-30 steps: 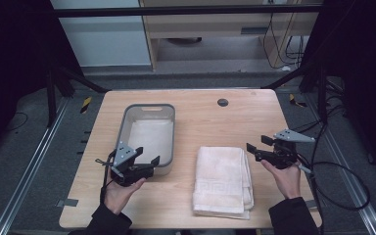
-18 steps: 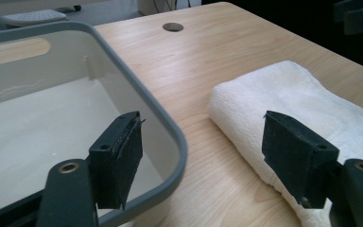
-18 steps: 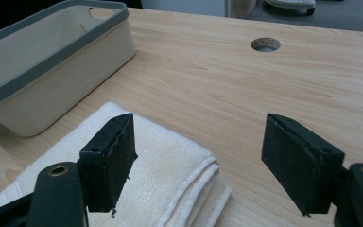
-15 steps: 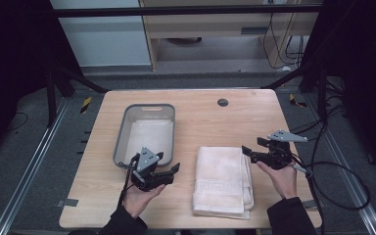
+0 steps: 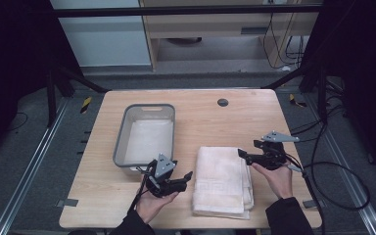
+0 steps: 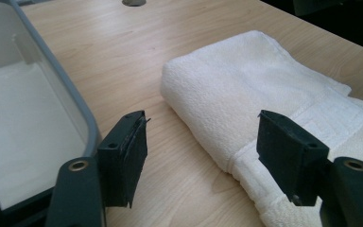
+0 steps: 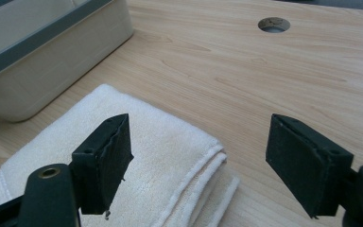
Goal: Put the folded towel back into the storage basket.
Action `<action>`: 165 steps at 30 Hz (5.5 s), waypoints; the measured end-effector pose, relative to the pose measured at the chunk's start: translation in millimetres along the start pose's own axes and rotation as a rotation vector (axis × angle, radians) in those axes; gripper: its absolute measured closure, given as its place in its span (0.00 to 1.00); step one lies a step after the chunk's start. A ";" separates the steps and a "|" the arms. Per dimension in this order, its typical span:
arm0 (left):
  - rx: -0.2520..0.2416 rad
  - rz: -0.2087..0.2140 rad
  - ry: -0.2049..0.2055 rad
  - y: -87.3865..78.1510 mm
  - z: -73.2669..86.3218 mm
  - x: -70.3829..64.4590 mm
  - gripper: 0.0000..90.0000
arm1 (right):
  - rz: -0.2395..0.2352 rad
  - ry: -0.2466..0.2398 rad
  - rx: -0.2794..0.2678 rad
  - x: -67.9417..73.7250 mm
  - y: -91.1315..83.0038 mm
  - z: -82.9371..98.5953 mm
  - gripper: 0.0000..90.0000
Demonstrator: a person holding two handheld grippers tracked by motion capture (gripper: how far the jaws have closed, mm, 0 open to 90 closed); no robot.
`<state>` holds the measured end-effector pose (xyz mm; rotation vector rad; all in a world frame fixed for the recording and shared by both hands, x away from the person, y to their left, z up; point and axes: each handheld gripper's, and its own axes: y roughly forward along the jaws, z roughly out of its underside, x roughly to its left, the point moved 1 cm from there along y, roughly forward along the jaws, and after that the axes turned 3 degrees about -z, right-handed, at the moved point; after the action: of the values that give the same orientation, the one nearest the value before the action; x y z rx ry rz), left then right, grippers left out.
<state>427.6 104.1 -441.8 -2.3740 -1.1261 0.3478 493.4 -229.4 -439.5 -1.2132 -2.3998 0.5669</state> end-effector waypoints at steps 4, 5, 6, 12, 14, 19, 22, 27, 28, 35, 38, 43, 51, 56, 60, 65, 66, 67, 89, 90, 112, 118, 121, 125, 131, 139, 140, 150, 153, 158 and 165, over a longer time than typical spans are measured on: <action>0.015 0.005 0.004 5.4 3.9 -5.1 0.37 | -0.015 0.029 -0.010 -3.3 1.8 3.8 0.26; 0.015 0.005 0.004 5.4 3.9 -5.1 0.37 | -0.009 0.033 -0.008 -4.3 2.0 5.1 0.26; 0.026 0.011 0.010 8.8 5.8 -7.4 0.37 | -0.006 0.032 -0.007 -5.7 2.5 6.3 0.26; 0.056 0.017 0.015 17.4 12.3 -12.1 0.37 | 0.013 0.022 0.034 -7.3 8.3 10.9 0.26; 0.067 0.022 0.005 21.2 15.4 -13.2 0.37 | 0.018 0.013 0.052 -7.2 11.7 12.8 0.26; 0.096 0.030 0.010 29.7 20.9 -16.5 0.37 | 0.012 0.058 0.059 -10.1 17.1 18.8 0.26; 0.110 0.033 0.009 34.6 23.7 -19.0 0.36 | 0.013 0.064 0.069 -11.5 20.6 21.6 0.26; 0.127 0.040 0.013 41.5 28.7 -23.7 0.35 | 0.008 0.065 0.092 -10.9 29.2 25.0 0.26; 0.131 0.039 0.010 43.0 29.9 -24.5 0.35 | 0.011 0.064 0.106 -11.2 34.2 27.0 0.26; 0.142 0.051 0.002 46.1 32.6 -25.0 0.33 | 0.012 0.070 0.138 -10.9 44.0 31.8 0.26; 0.149 0.061 0.006 47.7 33.8 -29.7 0.33 | 0.012 0.077 0.146 -11.2 45.6 33.7 0.27; 0.163 0.056 0.010 50.1 35.7 -32.8 0.36 | 0.010 0.086 0.164 -12.0 48.0 35.9 0.28; 0.195 0.059 -0.003 56.3 37.8 -36.4 0.41 | -0.005 0.125 0.190 -12.1 53.4 39.0 0.30; 0.213 0.099 -0.032 59.7 37.3 -33.2 0.46 | -0.015 0.153 0.205 -12.7 55.2 40.3 0.34; 0.222 0.124 -0.042 60.6 36.2 -34.5 0.53 | -0.034 0.168 0.205 -12.8 55.2 41.1 0.41; 0.234 0.135 -0.047 60.6 35.1 -35.3 0.61 | -0.066 0.198 0.212 -11.8 55.0 40.9 0.53; 0.238 0.143 -0.055 61.0 34.3 -35.5 0.63 | -0.086 0.217 0.214 -11.3 54.7 40.5 0.59; 0.242 0.146 -0.054 60.8 33.8 -35.9 0.64 | -0.092 0.223 0.214 -11.1 54.7 40.3 0.61; 0.182 0.185 -0.081 46.7 30.6 -31.9 0.84 | -0.112 0.182 0.125 2.5 34.2 21.1 0.75; 0.174 0.185 -0.077 44.5 29.9 -31.5 0.84 | -0.114 0.170 0.116 3.5 32.6 19.6 0.75; 0.081 0.199 -0.065 18.7 7.5 -28.3 0.84 | -0.112 0.130 0.019 18.6 3.6 -7.8 0.76; 0.063 0.200 -0.059 15.7 1.7 -28.3 0.84 | -0.116 0.141 0.003 17.2 1.1 -10.2 0.76; 0.054 0.194 -0.047 13.6 -1.0 -28.3 0.84 | -0.112 0.133 -0.009 18.2 -0.9 -13.5 0.76; 0.042 0.193 -0.048 11.2 -4.2 -26.9 0.84 | -0.110 0.127 -0.016 19.5 -2.3 -16.9 0.76; 0.018 0.189 -0.043 5.4 -12.4 -23.6 0.84 | -0.110 0.115 -0.047 22.4 -6.4 -27.7 0.76; -0.007 0.179 -0.030 -2.8 -22.9 -15.5 0.84 | -0.101 0.090 -0.078 29.3 -7.4 -43.2 0.76; -0.014 0.179 -0.033 -3.1 -23.5 -15.0 0.84 | -0.098 0.084 -0.080 29.9 -7.4 -44.9 0.76; -0.042 0.173 -0.034 -9.3 -32.2 -9.0 0.84 | -0.090 0.064 -0.108 35.6 -8.3 -60.2 0.76; -0.047 0.170 -0.027 -11.8 -35.8 -6.9 0.84 | -0.089 0.062 -0.114 36.4 -8.8 -62.8 0.76; -0.065 0.164 -0.029 -16.1 -40.5 -3.0 0.84 | -0.090 0.051 -0.129 40.0 -9.2 -72.2 0.76; -0.089 0.153 -0.030 -22.3 -47.3 3.6 0.84 | -0.084 0.029 -0.148 45.4 -8.4 -84.4 0.76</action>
<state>435.2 104.0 -390.0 -2.5489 -0.9946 0.3940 506.0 -181.7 -356.9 -1.1646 -2.4917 0.3496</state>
